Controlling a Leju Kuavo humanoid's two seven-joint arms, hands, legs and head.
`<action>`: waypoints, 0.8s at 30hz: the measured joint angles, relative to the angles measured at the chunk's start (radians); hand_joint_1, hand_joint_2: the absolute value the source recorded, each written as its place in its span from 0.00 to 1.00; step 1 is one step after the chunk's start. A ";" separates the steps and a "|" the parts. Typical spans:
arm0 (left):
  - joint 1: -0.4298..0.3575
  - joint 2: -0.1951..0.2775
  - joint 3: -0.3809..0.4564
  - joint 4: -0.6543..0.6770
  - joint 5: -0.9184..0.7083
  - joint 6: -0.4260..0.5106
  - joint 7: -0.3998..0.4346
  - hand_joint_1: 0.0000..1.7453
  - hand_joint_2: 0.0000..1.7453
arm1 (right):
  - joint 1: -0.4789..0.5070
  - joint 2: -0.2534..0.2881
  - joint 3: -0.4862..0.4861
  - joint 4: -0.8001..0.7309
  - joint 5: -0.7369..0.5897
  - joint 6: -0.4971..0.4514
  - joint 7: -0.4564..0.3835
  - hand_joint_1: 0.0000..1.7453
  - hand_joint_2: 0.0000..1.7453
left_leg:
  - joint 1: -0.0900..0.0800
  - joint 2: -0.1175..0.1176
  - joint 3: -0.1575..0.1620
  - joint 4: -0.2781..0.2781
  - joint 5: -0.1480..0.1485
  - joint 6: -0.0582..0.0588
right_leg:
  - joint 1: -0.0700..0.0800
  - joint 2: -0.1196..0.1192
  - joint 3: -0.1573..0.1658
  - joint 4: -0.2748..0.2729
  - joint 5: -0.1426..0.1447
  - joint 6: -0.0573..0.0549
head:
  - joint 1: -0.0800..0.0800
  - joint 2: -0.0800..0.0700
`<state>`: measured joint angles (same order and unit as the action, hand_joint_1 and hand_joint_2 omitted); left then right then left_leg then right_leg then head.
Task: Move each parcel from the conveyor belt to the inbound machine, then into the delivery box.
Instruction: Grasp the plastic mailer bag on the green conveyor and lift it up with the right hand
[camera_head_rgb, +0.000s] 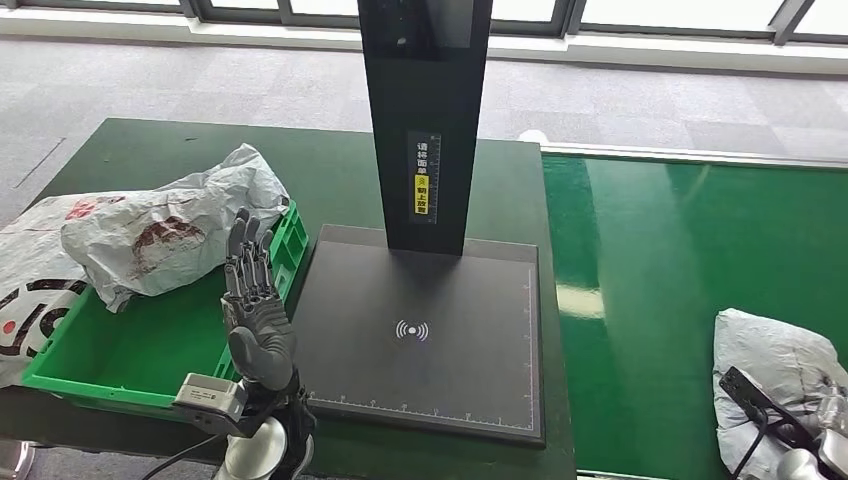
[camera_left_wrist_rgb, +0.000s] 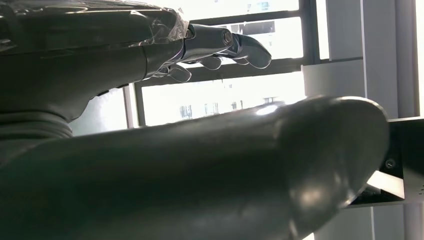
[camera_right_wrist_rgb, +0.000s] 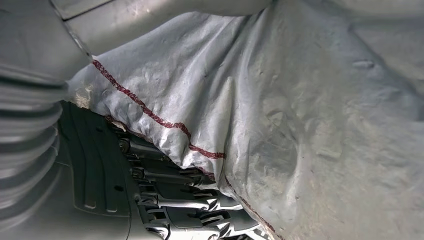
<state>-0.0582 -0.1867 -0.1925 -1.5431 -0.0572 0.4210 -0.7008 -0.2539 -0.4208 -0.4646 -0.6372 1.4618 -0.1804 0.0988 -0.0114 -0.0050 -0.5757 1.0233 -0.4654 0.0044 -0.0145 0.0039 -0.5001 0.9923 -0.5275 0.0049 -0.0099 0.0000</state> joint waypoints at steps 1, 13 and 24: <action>-0.003 0.000 0.000 0.004 0.000 -0.001 0.000 0.00 0.00 | -0.008 0.000 0.000 0.017 0.007 0.011 0.008 0.00 1.00 | 0.001 0.000 0.000 0.000 0.000 0.000 | 0.000 0.000 0.001 -0.001 0.000 0.000 | 0.000 0.000; -0.037 -0.006 0.000 0.065 0.007 -0.012 0.009 0.00 0.00 | -0.074 0.050 0.004 0.161 0.063 0.101 -0.006 1.00 1.00 | 0.015 0.002 0.010 0.001 -0.002 0.003 | 0.014 0.000 0.021 -0.018 0.004 0.002 | 0.000 0.000; -0.049 -0.008 0.000 0.085 0.008 -0.012 0.009 0.00 0.00 | -0.083 0.055 0.009 0.178 0.069 0.099 -0.007 1.00 1.00 | 0.017 0.001 0.012 0.001 -0.003 0.006 | 0.016 0.000 0.028 -0.025 0.008 0.006 | 0.000 0.000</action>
<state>-0.1070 -0.1946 -0.1924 -1.4583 -0.0497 0.4093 -0.6916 -0.3373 -0.3662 -0.4561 -0.4594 1.5309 -0.0814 0.0922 0.0056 -0.0043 -0.5636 1.0247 -0.4681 0.0109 0.0014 0.0041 -0.4725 0.9671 -0.5197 0.0112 -0.0103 0.0000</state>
